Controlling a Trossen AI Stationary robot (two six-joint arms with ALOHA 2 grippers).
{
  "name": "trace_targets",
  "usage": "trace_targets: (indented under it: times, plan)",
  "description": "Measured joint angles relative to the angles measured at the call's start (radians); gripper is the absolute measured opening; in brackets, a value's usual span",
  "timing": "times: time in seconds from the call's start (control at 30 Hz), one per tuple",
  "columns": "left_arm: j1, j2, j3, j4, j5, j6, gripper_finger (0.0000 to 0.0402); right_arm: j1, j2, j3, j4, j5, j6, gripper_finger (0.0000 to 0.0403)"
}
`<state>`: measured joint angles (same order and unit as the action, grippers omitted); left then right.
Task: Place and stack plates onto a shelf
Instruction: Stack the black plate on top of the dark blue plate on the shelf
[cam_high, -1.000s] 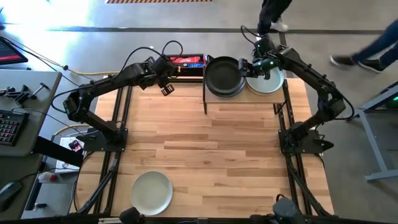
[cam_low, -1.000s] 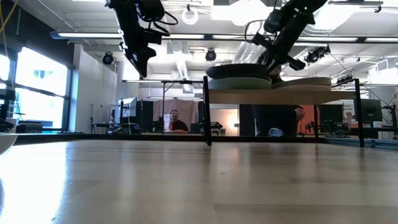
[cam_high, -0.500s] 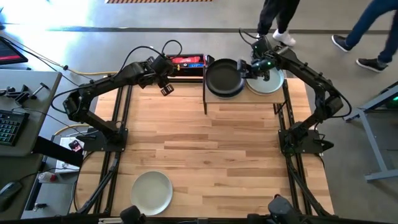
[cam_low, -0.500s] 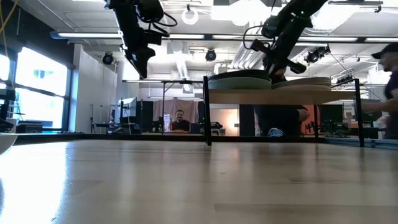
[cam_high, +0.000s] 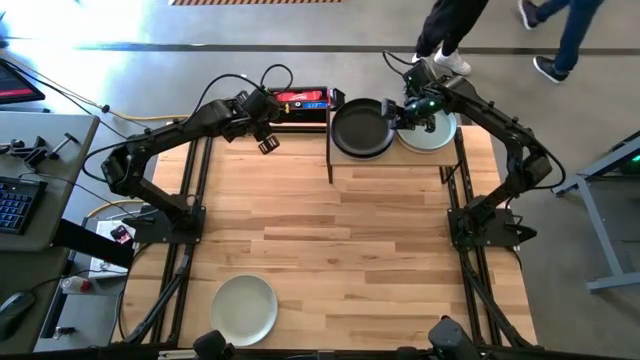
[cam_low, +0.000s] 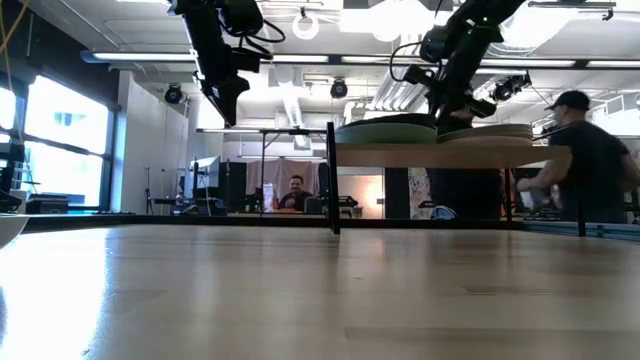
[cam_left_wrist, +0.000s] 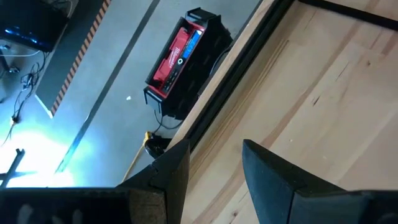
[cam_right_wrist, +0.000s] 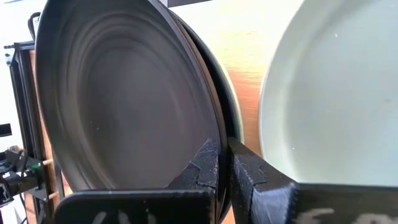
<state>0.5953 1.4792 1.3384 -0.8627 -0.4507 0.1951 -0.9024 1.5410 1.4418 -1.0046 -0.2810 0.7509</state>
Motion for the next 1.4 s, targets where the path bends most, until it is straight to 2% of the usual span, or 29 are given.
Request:
trace_targets:
  times: [0.27, 0.5, 0.67, 1.4]
  plan:
    - [0.0, 0.0, 0.0, 0.0, 0.0, 0.0, 0.0136, 0.0, -0.001, 0.0, 0.019, 0.0, 0.0, 0.0006]
    - [0.0, 0.0, 0.0, 0.0, 0.0, 0.0, 0.0136, 0.0, -0.002, 0.0, 0.029, 0.017, 0.01, 0.0047]
    - [0.0, 0.0, 0.0, 0.0, 0.0, 0.0, 0.0136, 0.0, -0.008, 0.0, 0.029, -0.009, 0.009, 0.0068]
    - [0.0, 0.0, 0.0, 0.0, 0.0, -0.001, 0.0136, 0.0, -0.062, 0.0, -0.017, -0.008, 0.008, 0.0067]
